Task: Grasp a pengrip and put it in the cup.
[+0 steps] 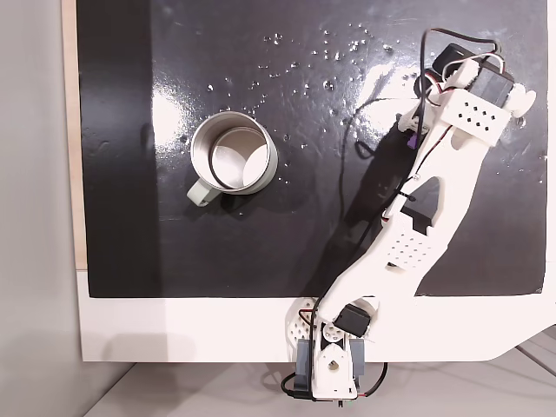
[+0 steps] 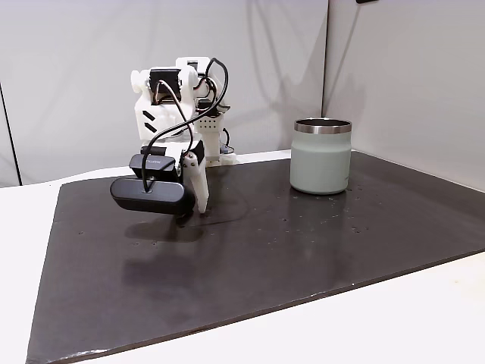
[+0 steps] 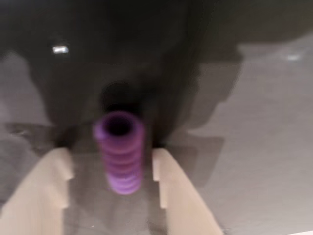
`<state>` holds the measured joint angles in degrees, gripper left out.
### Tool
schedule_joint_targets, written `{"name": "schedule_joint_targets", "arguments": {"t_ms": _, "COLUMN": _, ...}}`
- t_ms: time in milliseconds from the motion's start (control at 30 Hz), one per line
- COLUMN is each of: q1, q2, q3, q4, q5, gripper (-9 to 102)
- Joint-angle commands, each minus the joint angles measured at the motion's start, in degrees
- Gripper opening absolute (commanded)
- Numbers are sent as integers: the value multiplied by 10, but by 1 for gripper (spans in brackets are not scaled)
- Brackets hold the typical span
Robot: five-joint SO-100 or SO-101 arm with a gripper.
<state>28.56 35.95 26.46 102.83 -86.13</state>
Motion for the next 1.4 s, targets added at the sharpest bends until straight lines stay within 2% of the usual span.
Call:
{"name": "schedule_joint_targets", "arguments": {"t_ms": 0, "q1": 4, "q2": 3, "q3": -18, "q4": 3, "q5": 15, "gripper": 3}}
{"name": "schedule_joint_targets", "arguments": {"t_ms": 367, "q1": 2, "q2": 33, "q3": -28, "q4": 4, "q5": 51, "gripper": 0}}
{"name": "schedule_joint_targets", "arguments": {"t_ms": 633, "q1": -17, "q2": 209, "q3": 22, "q4": 4, "q5": 57, "gripper": 0}}
{"name": "schedule_joint_targets", "arguments": {"t_ms": 800, "q1": -61, "q2": 351, "q3": 113, "q4": 4, "q5": 70, "gripper": 0}}
{"name": "schedule_joint_targets", "arguments": {"t_ms": 1100, "q1": -238, "q2": 509, "q3": 233, "q4": 4, "q5": 255, "gripper": 0}}
{"name": "schedule_joint_targets", "arguments": {"t_ms": 1367, "q1": -415, "q2": 520, "q3": 239, "q4": 5, "q5": 473, "gripper": 0}}
